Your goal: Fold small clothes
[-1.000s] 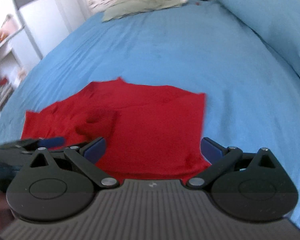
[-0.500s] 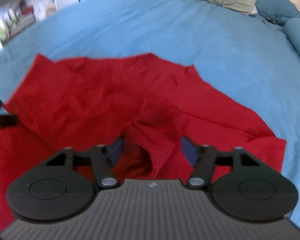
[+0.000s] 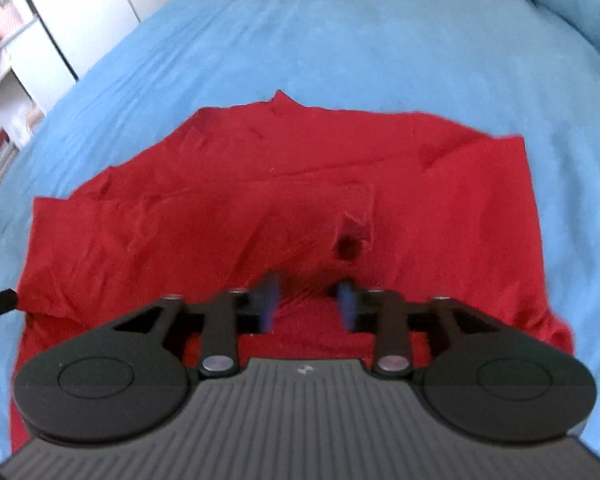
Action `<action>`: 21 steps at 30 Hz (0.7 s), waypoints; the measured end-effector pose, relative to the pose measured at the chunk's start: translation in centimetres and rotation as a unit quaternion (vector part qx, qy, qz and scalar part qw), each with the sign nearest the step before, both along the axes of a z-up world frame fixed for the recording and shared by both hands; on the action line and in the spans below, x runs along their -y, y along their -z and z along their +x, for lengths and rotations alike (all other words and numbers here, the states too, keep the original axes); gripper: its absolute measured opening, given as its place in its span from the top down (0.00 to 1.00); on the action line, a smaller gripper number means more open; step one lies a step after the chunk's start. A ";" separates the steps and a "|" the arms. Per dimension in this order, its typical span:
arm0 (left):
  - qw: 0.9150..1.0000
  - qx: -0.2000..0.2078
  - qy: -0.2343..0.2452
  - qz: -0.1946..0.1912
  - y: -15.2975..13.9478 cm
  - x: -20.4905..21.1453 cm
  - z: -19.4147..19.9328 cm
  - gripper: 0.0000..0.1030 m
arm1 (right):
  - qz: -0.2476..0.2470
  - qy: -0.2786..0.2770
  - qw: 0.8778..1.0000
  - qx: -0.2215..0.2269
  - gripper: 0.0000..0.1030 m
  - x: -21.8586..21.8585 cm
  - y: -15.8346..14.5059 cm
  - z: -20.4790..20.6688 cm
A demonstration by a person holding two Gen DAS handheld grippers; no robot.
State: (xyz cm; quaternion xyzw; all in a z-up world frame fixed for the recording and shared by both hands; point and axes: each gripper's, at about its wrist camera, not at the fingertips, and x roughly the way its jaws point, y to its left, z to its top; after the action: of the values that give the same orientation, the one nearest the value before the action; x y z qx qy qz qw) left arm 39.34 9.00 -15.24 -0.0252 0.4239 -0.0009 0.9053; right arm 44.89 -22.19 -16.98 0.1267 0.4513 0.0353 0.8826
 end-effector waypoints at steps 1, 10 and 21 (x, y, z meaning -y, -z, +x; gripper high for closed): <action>1.000 0.000 -0.001 0.000 0.1 -0.1 0.0 0.29 | 0.006 0.001 1.000 0.004 0.33 0.1 0.1 -0.2; 1.000 -0.010 -0.018 -0.008 0.5 -1.0 -0.6 0.29 | 0.055 0.073 0.996 0.002 0.20 -0.2 0.5 0.9; 1.000 -0.015 -0.014 0.000 1.1 -1.0 -0.6 0.29 | 0.018 0.155 0.988 -0.015 0.66 -0.2 0.7 0.6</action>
State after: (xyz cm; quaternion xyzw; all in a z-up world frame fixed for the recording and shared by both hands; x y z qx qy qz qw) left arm 38.71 10.04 -16.30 -0.0313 0.4371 0.0118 0.8988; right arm 45.47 -21.95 -17.69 0.2116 0.4387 -0.0953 0.8682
